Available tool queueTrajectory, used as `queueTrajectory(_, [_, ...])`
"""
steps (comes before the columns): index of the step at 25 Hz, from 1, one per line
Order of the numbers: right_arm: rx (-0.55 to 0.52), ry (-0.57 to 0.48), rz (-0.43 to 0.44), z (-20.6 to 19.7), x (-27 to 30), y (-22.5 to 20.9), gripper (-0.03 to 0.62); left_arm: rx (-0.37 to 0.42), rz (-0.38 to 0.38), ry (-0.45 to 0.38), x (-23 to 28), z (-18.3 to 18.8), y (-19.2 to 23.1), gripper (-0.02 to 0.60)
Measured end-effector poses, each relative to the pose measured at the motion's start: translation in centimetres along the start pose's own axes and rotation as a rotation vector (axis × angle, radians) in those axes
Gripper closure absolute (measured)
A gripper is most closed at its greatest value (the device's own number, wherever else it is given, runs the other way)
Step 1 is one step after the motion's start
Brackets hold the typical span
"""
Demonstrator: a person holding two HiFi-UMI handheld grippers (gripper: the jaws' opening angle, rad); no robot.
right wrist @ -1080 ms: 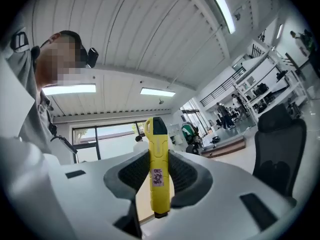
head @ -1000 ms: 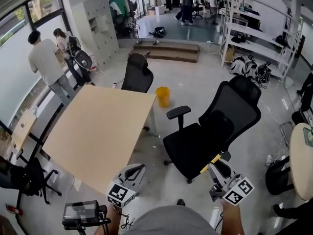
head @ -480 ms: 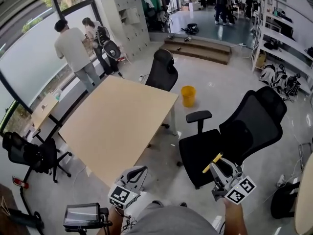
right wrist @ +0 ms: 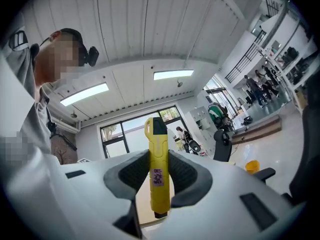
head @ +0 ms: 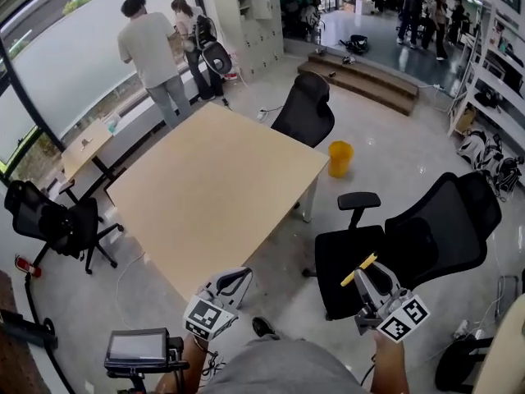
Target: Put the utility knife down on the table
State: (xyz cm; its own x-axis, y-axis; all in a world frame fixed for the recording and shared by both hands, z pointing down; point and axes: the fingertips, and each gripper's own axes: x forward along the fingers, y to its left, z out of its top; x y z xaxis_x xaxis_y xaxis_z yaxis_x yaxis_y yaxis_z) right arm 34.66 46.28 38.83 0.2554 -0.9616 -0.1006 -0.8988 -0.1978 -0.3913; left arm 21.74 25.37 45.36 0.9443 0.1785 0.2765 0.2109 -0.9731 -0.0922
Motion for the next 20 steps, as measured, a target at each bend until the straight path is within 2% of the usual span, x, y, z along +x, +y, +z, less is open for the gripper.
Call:
queueTrajectory(4, [-0.029,-0.003,0.001,1.3,2.7,0.1,0.477,0.003,0.002,-0.04,0.9,0.4,2.8,0.575])
queueTrajectory(8, [-0.053,-0.008,0.011,2.8,5.7,0.4,0.477,0.01,0.026,-0.091,1.4,2.2,6.2,0.575])
queueTrajectory(14, [-0.083,0.035,0.086,4.1,11.8,2.3,0.477,0.015,0.097,-0.114,-0.9,3.6,11.2,0.576])
queueTrajectory(18, [-0.108,0.049,0.14,3.5,15.8,3.9,0.477,0.009,0.145,-0.122,-2.9,2.9,14.3,0.577])
queueTrajectory(20, [-0.091,0.055,0.168,2.7,17.2,3.0,0.477,0.009,0.177,-0.114,-2.7,2.2,15.4,0.577])
